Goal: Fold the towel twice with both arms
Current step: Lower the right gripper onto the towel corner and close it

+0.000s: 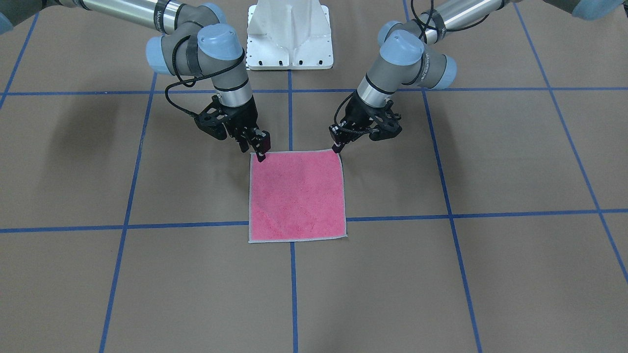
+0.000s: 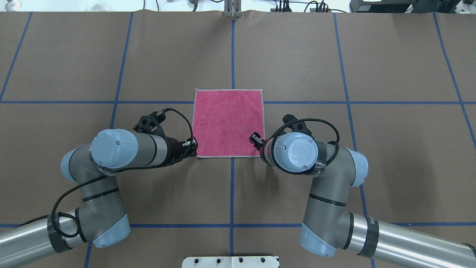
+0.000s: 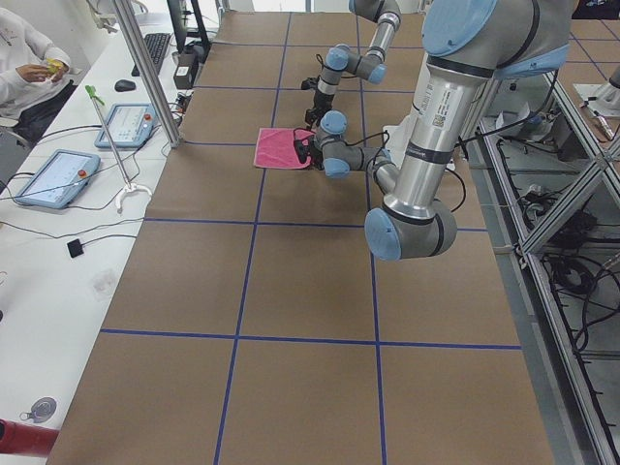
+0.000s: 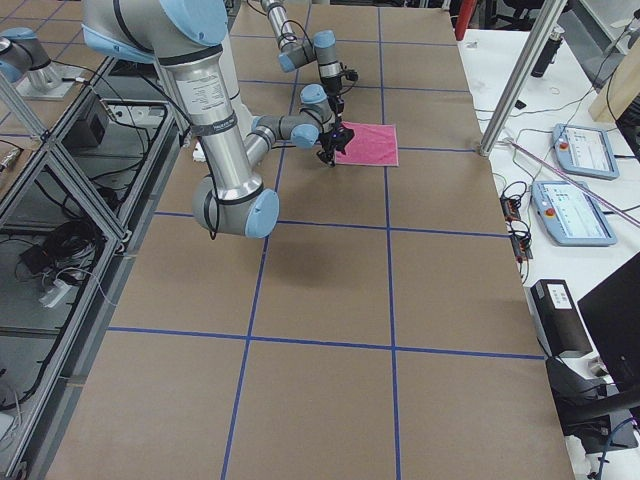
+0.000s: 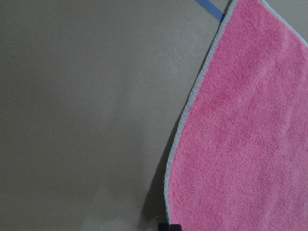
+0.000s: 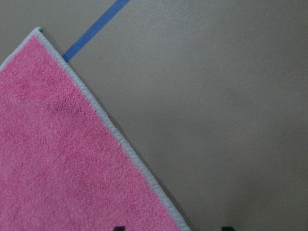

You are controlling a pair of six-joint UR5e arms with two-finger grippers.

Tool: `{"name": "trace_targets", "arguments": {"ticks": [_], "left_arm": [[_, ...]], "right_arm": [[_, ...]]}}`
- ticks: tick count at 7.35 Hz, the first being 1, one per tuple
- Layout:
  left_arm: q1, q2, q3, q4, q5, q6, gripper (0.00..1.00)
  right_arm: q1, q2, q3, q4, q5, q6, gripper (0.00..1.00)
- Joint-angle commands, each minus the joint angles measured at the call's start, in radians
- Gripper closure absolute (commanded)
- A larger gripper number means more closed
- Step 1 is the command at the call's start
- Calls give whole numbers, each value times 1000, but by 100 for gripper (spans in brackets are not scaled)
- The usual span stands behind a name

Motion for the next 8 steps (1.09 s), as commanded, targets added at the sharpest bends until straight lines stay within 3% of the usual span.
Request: {"name": "trace_targets", "arguments": {"ticks": [1,4,8], "left_arm": [[0,-1,0,0,0,2,100],[-1,0,0,0,0,2,100],[-1,0,0,0,0,2,100]], "right_arm": [[0,1,-5,1,0,1,33],[0,35,-33,0,-2,13,44],[6,32,-21,-26,6,0,43]]}}
